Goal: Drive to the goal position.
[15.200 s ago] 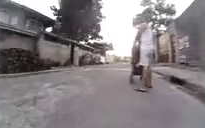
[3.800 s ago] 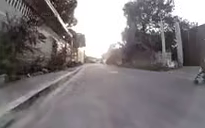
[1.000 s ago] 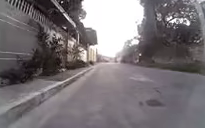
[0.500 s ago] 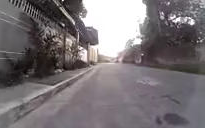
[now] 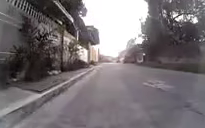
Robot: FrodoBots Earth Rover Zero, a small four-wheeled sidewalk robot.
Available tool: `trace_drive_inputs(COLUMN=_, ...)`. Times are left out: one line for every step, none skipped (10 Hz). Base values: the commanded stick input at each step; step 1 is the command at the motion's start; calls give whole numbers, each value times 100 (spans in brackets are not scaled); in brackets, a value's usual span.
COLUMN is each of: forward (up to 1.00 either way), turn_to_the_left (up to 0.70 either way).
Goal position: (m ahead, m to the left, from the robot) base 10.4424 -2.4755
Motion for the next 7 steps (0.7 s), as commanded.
trace_drive_inputs(forward=100, turn_to_the_left=0)
trace_drive_inputs(forward=100, turn_to_the_left=0)
trace_drive_inputs(forward=100, turn_to_the_left=0)
trace_drive_inputs(forward=100, turn_to_the_left=0)
trace_drive_inputs(forward=100, turn_to_the_left=0)
trace_drive_inputs(forward=100, turn_to_the_left=0)
trace_drive_inputs(forward=100, turn_to_the_left=0)
